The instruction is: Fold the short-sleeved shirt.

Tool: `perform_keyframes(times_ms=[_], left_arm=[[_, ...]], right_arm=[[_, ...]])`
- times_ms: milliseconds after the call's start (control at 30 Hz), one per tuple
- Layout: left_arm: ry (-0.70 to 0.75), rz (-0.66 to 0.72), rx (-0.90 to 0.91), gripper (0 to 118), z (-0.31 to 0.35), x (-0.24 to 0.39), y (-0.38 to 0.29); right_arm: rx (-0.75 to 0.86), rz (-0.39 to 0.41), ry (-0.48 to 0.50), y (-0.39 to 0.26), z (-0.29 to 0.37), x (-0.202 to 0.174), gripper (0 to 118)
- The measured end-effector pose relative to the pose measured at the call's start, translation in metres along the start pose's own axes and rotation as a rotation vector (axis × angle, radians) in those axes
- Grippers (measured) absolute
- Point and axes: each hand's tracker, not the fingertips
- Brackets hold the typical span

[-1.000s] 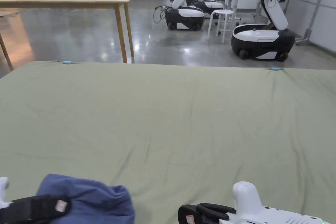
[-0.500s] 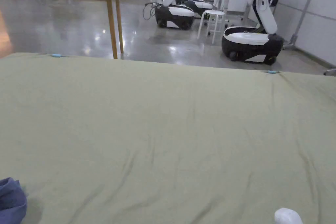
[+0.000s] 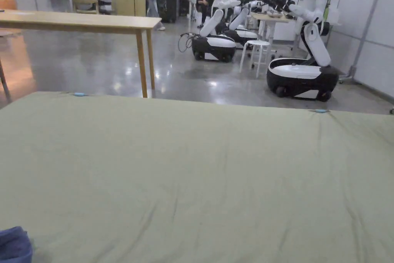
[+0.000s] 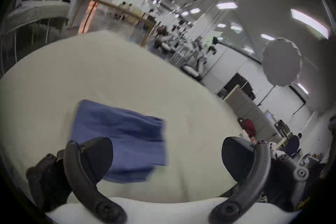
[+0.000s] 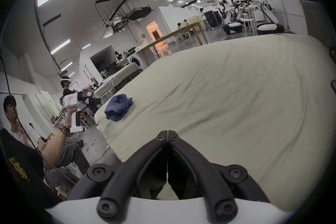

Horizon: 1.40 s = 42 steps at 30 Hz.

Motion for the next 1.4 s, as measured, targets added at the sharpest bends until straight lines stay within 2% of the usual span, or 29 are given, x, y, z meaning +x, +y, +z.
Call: perform_keyframes(times_ms=[33, 67, 133, 167, 200, 267, 300, 400, 467, 567, 633, 733, 800, 867, 967, 1067, 1167, 1267, 1367, 1400], left_arm=[[-0.024, -0.006, 0.035, 116, -0.001, 0.025, -0.013], [-0.024, 0.001, 0.046, 116, 0.0, 0.024, -0.022], [0.035, -0.031, 0.047, 112, -0.013, 0.068, -0.048], [0.092, -0.064, 0.076, 102, -0.023, 0.088, -0.06], [0.116, -0.114, 0.079, 88, -0.039, 0.151, -0.086], [0.112, -0.188, 0.071, 51, -0.072, 0.202, -0.117], [0.107, -0.2, 0.057, 39, -0.087, 0.223, -0.13], [0.001, -0.197, 0.03, 13, -0.121, 0.277, -0.16], [0.031, -0.18, 0.032, 0, -0.149, 0.259, -0.164], [0.047, -0.179, 0.012, 0, -0.169, 0.274, -0.169], [0.077, -0.232, 0.047, 0, -0.17, 0.287, -0.163], [0.09, -0.414, 0.135, 0, -0.16, 0.33, -0.138], [0.111, -0.48, 0.222, 0, -0.155, 0.352, -0.109], [0.143, -0.502, 0.306, 0, -0.161, 0.383, -0.075], [0.148, -0.466, 0.388, 0, -0.183, 0.408, -0.02], [0.161, -0.463, 0.428, 0, -0.22, 0.422, 0.03], [0.233, -0.589, 0.475, 0, -0.258, 0.434, 0.067], [0.25, -0.585, 0.451, 0, -0.288, 0.437, 0.09], [0.283, -0.58, 0.426, 0, -0.31, 0.43, 0.098], [0.312, -0.621, 0.439, 0, -0.313, 0.431, 0.093]], right_arm=[[0.011, -0.006, -0.006, -0.002, 0.009, 0.003, 0], [0.02, -0.011, -0.013, -0.004, 0.017, 0.006, 0], [0.039, -0.02, -0.047, -0.01, 0.035, 0.017, 0], [0.047, -0.025, -0.069, -0.012, 0.043, 0.021, 0], [0.054, -0.027, -0.099, -0.013, 0.051, 0.025, 0], [0.079, -0.024, -0.175, -0.016, 0.067, 0.031, 0], [0.086, -0.021, -0.21, -0.018, 0.073, 0.034, 0], [0.093, -0.038, -0.329, -0.025, 0.089, 0.044, 0], [0.083, -0.049, -0.387, -0.029, 0.095, 0.048, 0], [0.096, -0.044, -0.383, -0.034, 0.104, 0.05, 0], [0.111, -0.021, -0.399, -0.028, 0.108, 0.047, 0], [0.173, 0.109, -0.452, 0.006, 0.11, 0.035, 0], [0.247, 0.203, -0.467, 0.044, 0.108, 0.022, 0], [0.331, 0.288, -0.474, 0.091, 0.101, 0.012, 0], [0.414, 0.355, -0.531, 0.164, 0.08, 0.007, 0], [0.459, 0.363, -0.538, 0.227, 0.053, 0.018, 0], [0.508, 0.4, -0.638, 0.273, 0.026, 0.034, 0], [0.544, 0.417, -0.658, 0.303, 0.005, 0.055, 0], [0.531, 0.493, -0.774, 0.318, -0.013, 0.071, 0], [0.508, 0.507, -0.798, 0.321, -0.016, 0.075, 0]])
